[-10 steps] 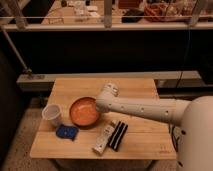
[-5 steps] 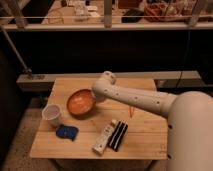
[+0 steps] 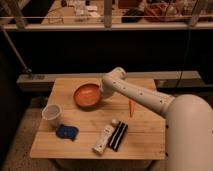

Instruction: Drag the ceramic bowl in a circle

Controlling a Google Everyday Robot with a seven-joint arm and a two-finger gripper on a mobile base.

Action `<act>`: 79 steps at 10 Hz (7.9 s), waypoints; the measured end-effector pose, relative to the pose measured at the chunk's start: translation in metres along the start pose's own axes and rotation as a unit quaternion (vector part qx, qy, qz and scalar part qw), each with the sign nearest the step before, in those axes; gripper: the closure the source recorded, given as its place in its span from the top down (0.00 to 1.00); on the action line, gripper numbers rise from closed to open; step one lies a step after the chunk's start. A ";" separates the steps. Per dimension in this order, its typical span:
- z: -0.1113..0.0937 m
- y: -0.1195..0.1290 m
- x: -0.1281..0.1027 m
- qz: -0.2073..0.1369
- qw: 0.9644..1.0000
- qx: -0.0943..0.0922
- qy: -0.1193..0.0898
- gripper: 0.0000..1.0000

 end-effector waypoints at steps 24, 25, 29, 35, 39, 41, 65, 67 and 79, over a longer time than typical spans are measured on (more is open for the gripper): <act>-0.027 0.066 -0.015 0.055 0.998 0.031 0.016 0.07; -0.034 0.083 -0.026 0.069 0.997 0.021 0.019 0.07; -0.043 0.086 -0.070 0.020 0.999 0.034 0.007 0.07; -0.022 0.009 -0.107 -0.113 0.991 0.067 -0.029 0.07; -0.006 -0.032 -0.058 -0.127 0.990 0.058 -0.021 0.07; -0.004 -0.032 -0.032 -0.104 0.993 0.056 -0.011 0.07; 0.001 0.000 0.012 -0.039 0.999 0.018 0.014 0.07; -0.007 0.032 0.018 -0.005 1.000 0.005 0.024 0.07; -0.015 0.061 -0.102 -0.015 1.000 -0.010 -0.009 0.07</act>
